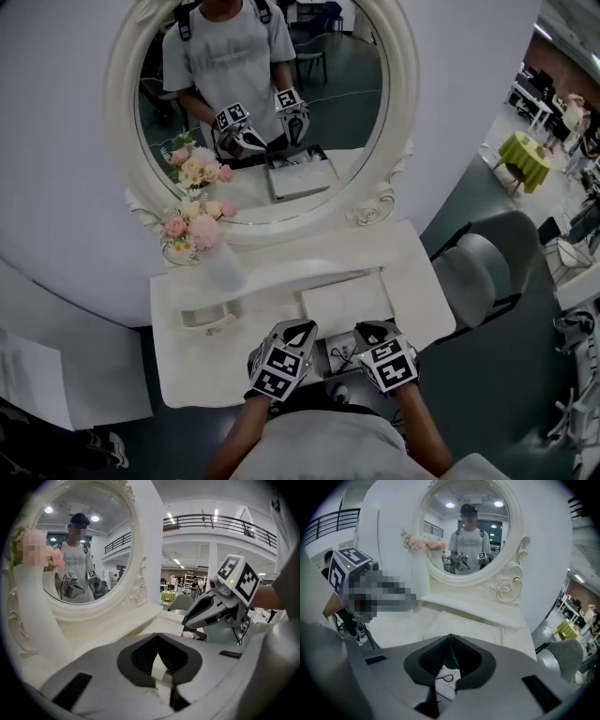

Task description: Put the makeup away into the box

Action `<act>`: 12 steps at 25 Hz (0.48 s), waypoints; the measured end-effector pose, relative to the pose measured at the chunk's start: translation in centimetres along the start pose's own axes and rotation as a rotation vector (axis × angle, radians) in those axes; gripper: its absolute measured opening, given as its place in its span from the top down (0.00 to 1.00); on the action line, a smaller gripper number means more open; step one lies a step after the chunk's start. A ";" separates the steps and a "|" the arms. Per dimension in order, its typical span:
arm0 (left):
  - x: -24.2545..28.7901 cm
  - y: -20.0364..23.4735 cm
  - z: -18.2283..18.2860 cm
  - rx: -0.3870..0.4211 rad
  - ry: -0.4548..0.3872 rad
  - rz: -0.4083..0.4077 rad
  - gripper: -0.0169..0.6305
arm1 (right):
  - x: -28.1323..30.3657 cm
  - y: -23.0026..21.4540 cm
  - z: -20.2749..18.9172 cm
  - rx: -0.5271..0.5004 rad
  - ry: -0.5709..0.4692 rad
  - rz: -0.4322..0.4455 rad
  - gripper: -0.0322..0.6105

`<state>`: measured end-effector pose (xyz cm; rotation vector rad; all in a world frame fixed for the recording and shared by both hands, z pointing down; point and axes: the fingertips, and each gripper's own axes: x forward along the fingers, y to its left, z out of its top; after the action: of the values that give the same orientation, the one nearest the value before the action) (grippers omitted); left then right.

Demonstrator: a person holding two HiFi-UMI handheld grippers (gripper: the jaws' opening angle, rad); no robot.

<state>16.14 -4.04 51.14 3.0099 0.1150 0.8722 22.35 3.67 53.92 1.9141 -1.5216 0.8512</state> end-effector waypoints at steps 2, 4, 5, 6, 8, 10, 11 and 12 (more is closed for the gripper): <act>0.7 -0.4 0.0 0.004 0.009 -0.014 0.98 | 0.1 -0.8 -0.7 0.005 0.012 -0.015 0.88; 1.3 -0.6 -0.1 0.006 0.021 -0.025 0.98 | 0.3 -1.6 -1.3 0.007 0.025 -0.031 0.89; 1.7 -0.7 -0.2 0.006 0.026 -0.032 0.98 | 0.4 -1.9 -1.7 0.011 0.035 -0.035 0.88; 2.0 -0.9 -0.3 0.005 0.031 -0.038 0.98 | 0.5 -2.1 -2.3 0.018 0.046 -0.037 0.89; 2.5 -1.2 -0.5 0.004 0.039 -0.047 0.98 | 0.8 -2.4 -3.3 0.029 0.067 -0.036 0.88; 2.8 -1.3 -0.5 0.002 0.044 -0.051 0.98 | 1.2 -2.4 -4.2 0.034 0.087 -0.026 0.88; 3.0 -1.4 -0.6 0.001 0.048 -0.053 0.98 | 1.5 -2.2 -4.6 0.036 0.099 -0.018 0.88; 3.1 -1.5 -0.8 -0.001 0.052 -0.056 0.98 | 1.9 -2.0 -5.0 0.039 0.108 -0.009 0.88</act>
<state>18.22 -2.30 53.41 2.9680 0.1985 0.9460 23.87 6.66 58.54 1.8696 -1.4414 0.9706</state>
